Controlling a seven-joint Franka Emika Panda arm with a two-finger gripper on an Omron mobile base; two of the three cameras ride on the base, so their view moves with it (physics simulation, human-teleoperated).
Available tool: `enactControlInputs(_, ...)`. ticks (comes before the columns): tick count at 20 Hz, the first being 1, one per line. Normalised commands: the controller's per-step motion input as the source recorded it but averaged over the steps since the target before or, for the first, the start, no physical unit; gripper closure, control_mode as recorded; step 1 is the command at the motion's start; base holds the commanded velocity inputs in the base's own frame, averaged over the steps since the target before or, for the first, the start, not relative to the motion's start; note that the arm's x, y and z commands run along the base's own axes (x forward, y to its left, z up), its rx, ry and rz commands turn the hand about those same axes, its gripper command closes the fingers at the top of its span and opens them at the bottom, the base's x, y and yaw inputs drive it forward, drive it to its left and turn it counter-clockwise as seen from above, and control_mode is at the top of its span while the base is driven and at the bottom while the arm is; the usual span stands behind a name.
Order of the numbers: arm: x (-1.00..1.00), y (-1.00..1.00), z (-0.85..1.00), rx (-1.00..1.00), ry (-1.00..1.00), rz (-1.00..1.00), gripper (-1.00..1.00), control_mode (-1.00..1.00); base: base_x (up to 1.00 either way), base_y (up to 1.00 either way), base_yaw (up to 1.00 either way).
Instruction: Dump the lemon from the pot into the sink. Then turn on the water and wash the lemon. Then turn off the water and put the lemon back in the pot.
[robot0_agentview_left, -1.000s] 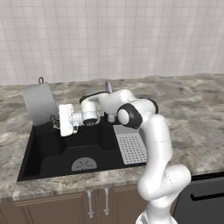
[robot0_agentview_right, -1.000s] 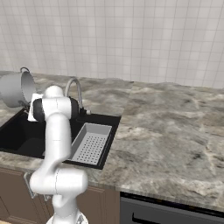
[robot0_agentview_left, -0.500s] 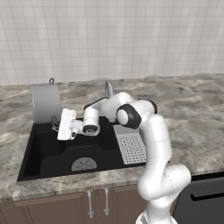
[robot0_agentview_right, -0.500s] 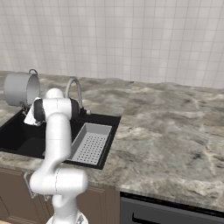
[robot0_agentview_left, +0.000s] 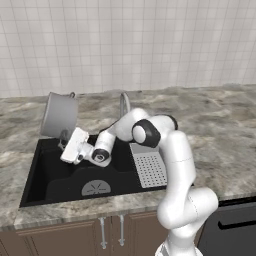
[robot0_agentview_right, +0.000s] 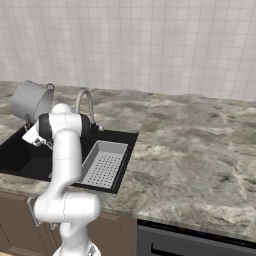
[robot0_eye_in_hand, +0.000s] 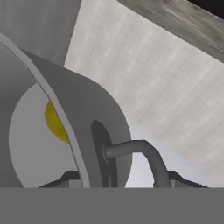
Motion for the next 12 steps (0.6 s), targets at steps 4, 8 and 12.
enactControlInputs(4, 0.00, -0.08, 0.00, 0.16, 0.17, -0.08, 1.00, -1.00, 0.00, 0.00, 0.00)
enactControlInputs(8, 0.00, -0.16, 0.00, 0.13, 0.11, -0.07, 1.00, -1.00, 0.00, 0.00, 0.00)
enactControlInputs(12, 0.13, -0.26, 0.00, 0.13, 0.13, -0.07, 1.00, -1.00, 0.00, 0.00, 0.00)
